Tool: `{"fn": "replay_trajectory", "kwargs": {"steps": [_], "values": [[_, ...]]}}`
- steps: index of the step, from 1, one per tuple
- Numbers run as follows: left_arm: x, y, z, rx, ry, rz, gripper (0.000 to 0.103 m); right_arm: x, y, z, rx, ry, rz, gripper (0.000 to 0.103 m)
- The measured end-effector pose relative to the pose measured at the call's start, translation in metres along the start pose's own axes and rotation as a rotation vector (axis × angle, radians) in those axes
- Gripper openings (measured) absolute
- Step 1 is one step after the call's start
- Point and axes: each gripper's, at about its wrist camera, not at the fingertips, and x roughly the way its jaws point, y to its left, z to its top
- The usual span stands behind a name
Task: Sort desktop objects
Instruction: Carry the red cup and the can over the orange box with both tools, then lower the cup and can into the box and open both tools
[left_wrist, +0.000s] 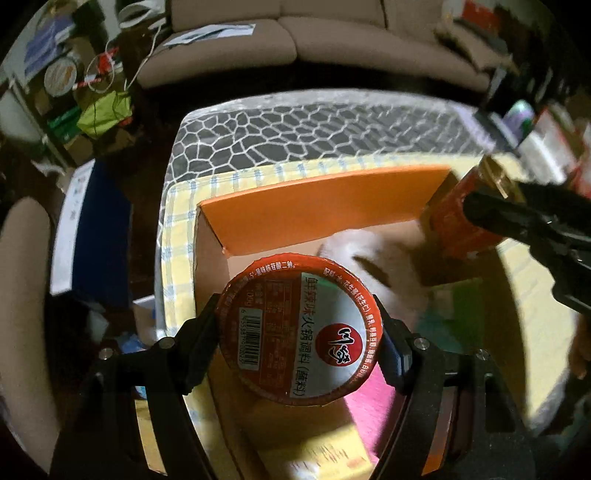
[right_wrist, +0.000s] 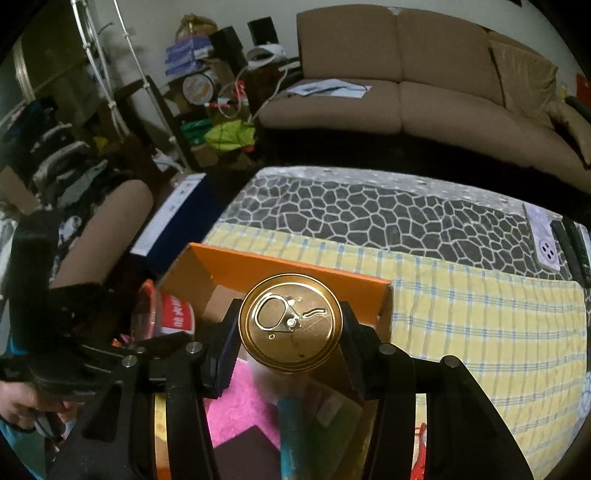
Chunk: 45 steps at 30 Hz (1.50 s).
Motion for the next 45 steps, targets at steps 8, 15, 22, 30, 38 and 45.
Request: {"fn": "replay_trajectory", "kwargs": {"steps": [8, 15, 22, 30, 38, 45], "values": [[0.047, -0.013, 0.004, 0.086, 0.081, 0.071, 0.072, 0.038, -0.008, -0.012, -0.083, 0.062, -0.143, 0.050], [0.061, -0.021, 0.005, 0.137, 0.101, 0.120, 0.072, 0.059, -0.011, -0.024, -0.131, 0.099, -0.196, 0.050], [0.074, -0.031, 0.006, 0.210, 0.126, 0.181, 0.072, 0.070, -0.011, -0.033, -0.161, 0.125, -0.238, 0.050], [0.061, -0.027, 0.009, 0.176, 0.099, 0.193, 0.073, 0.066, -0.008, -0.033, -0.183, 0.103, -0.254, 0.050], [0.015, -0.027, 0.008, 0.136, 0.024, 0.155, 0.078, 0.039, -0.007, -0.027, -0.158, 0.058, -0.242, 0.050], [-0.024, -0.011, -0.012, 0.018, -0.013, 0.090, 0.082, 0.008, -0.005, -0.035, -0.134, 0.050, -0.241, 0.056]]}}
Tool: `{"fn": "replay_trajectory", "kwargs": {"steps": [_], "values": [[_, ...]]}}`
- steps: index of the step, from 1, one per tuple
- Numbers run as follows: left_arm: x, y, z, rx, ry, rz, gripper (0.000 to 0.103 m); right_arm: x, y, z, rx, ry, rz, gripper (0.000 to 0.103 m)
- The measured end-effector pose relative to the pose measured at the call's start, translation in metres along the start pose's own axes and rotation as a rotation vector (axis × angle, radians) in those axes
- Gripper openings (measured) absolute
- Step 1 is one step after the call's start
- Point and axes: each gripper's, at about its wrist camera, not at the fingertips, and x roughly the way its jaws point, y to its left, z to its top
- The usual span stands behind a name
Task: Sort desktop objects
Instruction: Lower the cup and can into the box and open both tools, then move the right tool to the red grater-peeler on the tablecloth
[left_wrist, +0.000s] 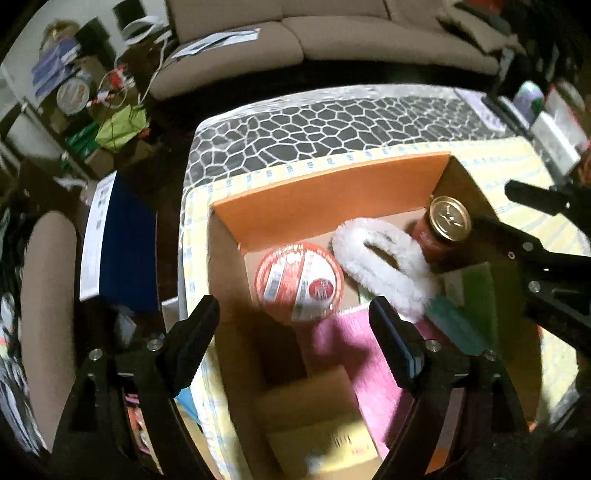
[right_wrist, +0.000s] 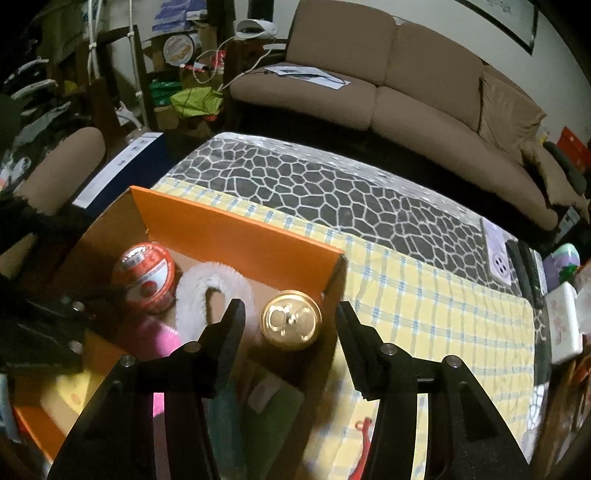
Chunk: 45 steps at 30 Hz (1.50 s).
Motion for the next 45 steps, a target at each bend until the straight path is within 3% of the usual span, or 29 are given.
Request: {"fn": "replay_trajectory", "kwargs": {"steps": [10, 12, 19, 23, 34, 45], "values": [[-0.037, 0.012, -0.048, -0.086, 0.001, -0.039, 0.089, -0.040, 0.003, -0.028, 0.050, 0.024, 0.018, 0.070], [-0.045, 0.013, -0.059, -0.103, -0.004, -0.047, 0.092, -0.049, 0.007, -0.034, 0.057, 0.021, 0.018, 0.077], [-0.066, 0.015, -0.090, -0.156, -0.024, -0.093, 0.095, -0.077, 0.024, -0.058, 0.068, 0.018, 0.022, 0.088], [-0.078, 0.014, -0.108, -0.168, -0.045, -0.103, 0.099, -0.092, 0.031, -0.071, 0.071, 0.001, 0.003, 0.102], [-0.096, -0.017, -0.156, -0.152, -0.065, -0.138, 0.103, -0.127, 0.018, -0.114, 0.125, -0.006, 0.004, 0.102], [-0.102, -0.044, -0.163, -0.195, -0.201, -0.198, 0.103, -0.121, -0.061, -0.168, 0.315, 0.013, -0.038, 0.102]]}}
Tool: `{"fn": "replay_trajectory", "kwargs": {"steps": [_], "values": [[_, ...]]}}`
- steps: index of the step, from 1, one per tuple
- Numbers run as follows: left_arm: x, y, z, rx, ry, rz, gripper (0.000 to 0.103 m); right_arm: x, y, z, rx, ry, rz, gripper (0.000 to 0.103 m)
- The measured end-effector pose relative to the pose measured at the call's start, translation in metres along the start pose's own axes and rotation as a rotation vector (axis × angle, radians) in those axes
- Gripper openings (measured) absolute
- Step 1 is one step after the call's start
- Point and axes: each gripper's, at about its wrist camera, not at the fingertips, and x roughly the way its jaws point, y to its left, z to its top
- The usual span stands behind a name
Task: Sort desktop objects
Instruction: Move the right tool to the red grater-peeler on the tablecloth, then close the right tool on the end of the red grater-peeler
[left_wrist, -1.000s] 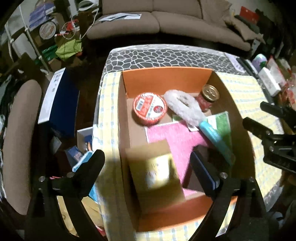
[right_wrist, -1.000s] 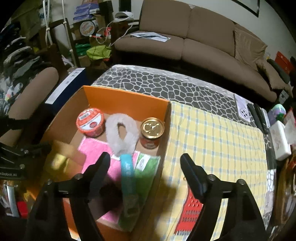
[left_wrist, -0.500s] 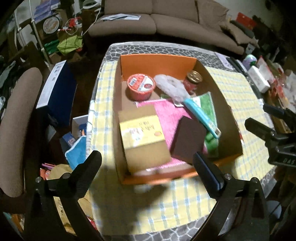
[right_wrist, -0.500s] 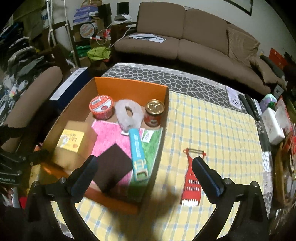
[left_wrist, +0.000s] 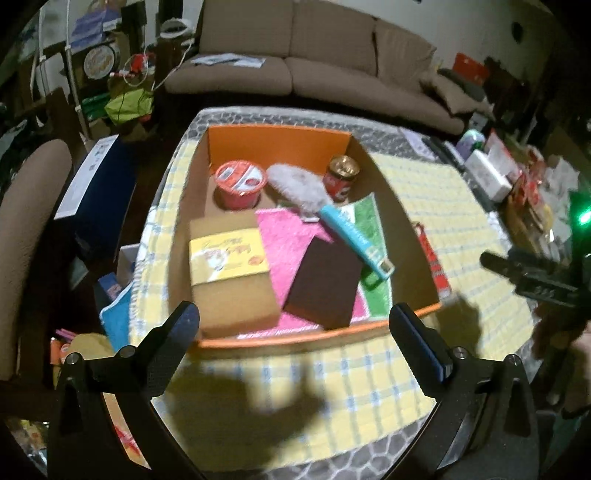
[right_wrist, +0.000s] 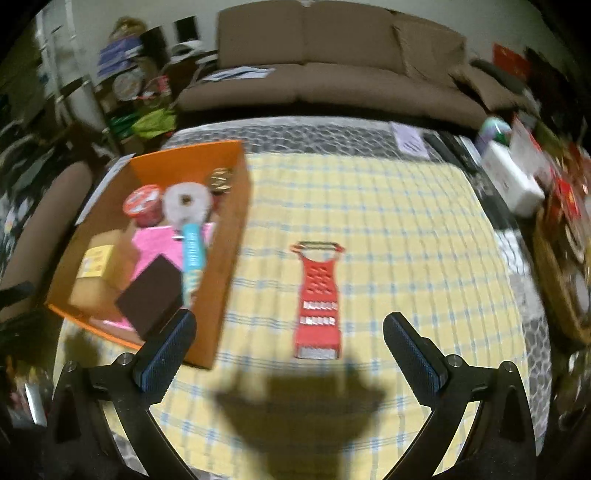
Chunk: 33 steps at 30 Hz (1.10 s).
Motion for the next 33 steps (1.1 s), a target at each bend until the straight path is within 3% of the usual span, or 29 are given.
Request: {"fn": "replay_trajectory", "kwargs": {"steps": [5, 10, 13, 20, 24, 33], "values": [[0.013, -0.003, 0.001, -0.040, -0.022, -0.033, 0.103, 0.028, -0.023, -0.009, 0.059, 0.027, -0.016, 0.102], [0.024, -0.002, -0.003, -0.053, -0.011, -0.004, 0.103, 0.055, -0.020, -0.010, 0.032, 0.072, -0.026, 0.102], [0.029, -0.002, -0.008, -0.081, 0.009, -0.029, 0.103, 0.065, -0.015, -0.011, 0.013, 0.087, -0.035, 0.101], [0.028, -0.015, -0.012, -0.036, 0.004, -0.043, 0.103, 0.089, -0.012, -0.020, -0.013, 0.158, -0.066, 0.088], [0.027, -0.017, -0.013, -0.039, 0.007, -0.060, 0.103, 0.102, -0.017, -0.029, -0.018, 0.210, -0.065, 0.075], [0.021, -0.026, -0.016, -0.037, 0.007, -0.084, 0.103, 0.116, -0.029, -0.034, 0.039, 0.236, -0.033, 0.077]]}}
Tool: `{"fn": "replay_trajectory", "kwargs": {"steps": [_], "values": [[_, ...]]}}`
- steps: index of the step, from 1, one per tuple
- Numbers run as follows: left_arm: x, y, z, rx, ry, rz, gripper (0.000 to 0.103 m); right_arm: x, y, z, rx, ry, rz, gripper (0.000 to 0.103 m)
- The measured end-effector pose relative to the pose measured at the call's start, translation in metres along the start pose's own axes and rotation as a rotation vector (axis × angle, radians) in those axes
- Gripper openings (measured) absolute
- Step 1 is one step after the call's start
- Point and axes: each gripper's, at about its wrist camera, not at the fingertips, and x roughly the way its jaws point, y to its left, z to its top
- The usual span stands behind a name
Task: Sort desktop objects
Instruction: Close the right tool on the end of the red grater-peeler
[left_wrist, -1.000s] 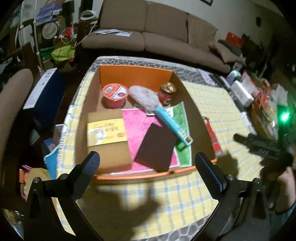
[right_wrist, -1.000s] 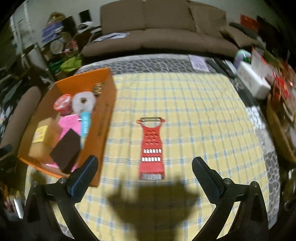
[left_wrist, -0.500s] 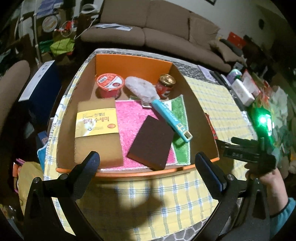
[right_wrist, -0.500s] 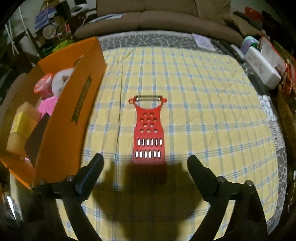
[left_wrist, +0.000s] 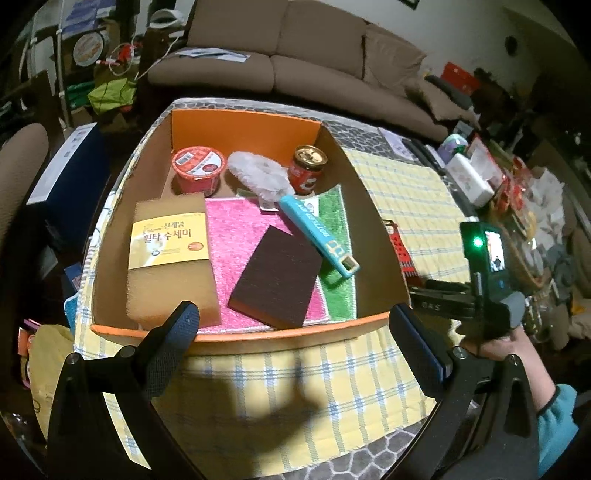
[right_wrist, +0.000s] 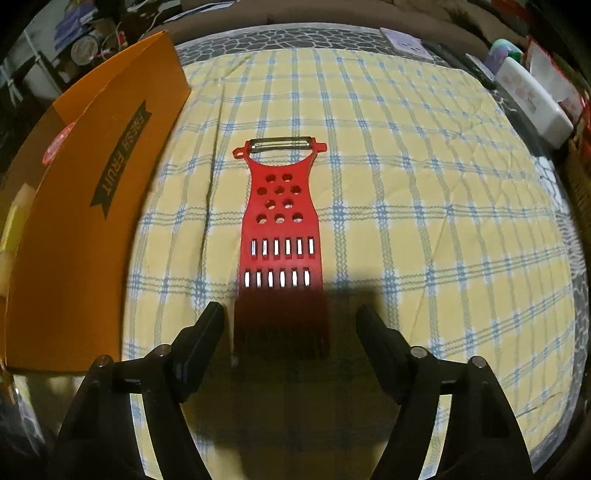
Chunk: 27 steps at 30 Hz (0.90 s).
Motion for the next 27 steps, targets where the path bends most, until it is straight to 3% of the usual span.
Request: {"fn": "replay_trajectory", "kwargs": {"steps": [2, 4, 10, 14, 20, 27], "values": [[0.001, -0.002, -0.001, -0.007, 0.010, -0.014, 0.103, 0.001, 0.003, 0.002, -0.016, -0.013, -0.018, 0.074], [0.002, -0.004, -0.002, -0.020, 0.019, -0.034, 0.103, 0.000, 0.006, 0.003, -0.033, -0.023, -0.037, 0.050], [0.007, -0.011, -0.001, -0.058, 0.044, -0.142, 0.103, -0.018, -0.001, 0.006, 0.022, -0.038, 0.049, 0.051], [0.008, -0.012, 0.001, -0.096, 0.053, -0.268, 0.103, -0.041, -0.014, 0.007, 0.076, -0.082, 0.121, 0.051], [0.009, -0.022, 0.011, -0.144, 0.048, -0.467, 0.103, -0.077, -0.034, 0.002, 0.192, -0.145, 0.303, 0.051], [0.001, -0.027, 0.016, -0.164, -0.002, -0.541, 0.102, -0.132, -0.003, 0.000, 0.075, -0.289, 0.359, 0.051]]}}
